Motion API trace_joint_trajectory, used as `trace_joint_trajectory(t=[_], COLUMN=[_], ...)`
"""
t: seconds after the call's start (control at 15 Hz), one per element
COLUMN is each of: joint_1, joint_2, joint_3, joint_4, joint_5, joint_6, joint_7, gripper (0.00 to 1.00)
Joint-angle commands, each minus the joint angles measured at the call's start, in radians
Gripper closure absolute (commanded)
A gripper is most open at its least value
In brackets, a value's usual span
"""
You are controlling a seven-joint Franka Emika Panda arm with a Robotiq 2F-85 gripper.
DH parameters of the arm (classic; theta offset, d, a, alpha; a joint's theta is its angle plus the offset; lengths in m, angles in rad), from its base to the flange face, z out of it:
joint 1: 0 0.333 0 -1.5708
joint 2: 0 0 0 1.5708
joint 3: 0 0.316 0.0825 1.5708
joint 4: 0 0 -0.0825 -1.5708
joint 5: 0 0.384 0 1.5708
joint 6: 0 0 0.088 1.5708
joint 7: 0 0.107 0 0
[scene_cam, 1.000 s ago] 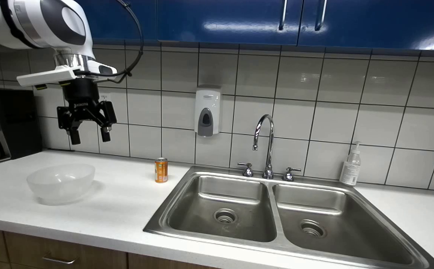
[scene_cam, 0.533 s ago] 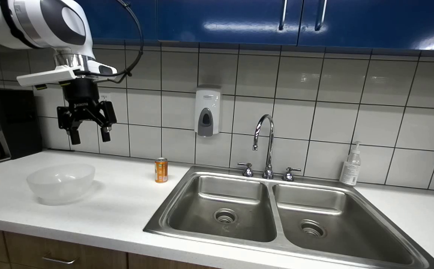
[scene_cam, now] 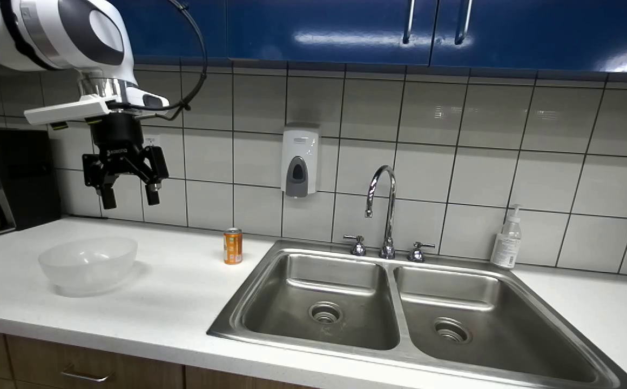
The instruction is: Put the bowl inside the sink
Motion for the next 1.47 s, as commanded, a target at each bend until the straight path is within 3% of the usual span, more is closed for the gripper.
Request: trace_joint_trajectory(t=[0.0,0.33,0.67,1.4], joint_1=[0.01,0.02,0.085,0.205], joint_2=[0.001,0.012,0.042,0.245], joint_3=[-0.009,-0.002,0.035,0.16], joint_4=[0.001,0.006,0.013,0.146], joint_5=[-0.003,-0.005,0.003,-0.009], joint_6=[-0.002,0.015,0.084,0.185], joint_7=[0.003,-0.004,-0.005,0.048], gripper=[0.0,0.0,0.0,0.0])
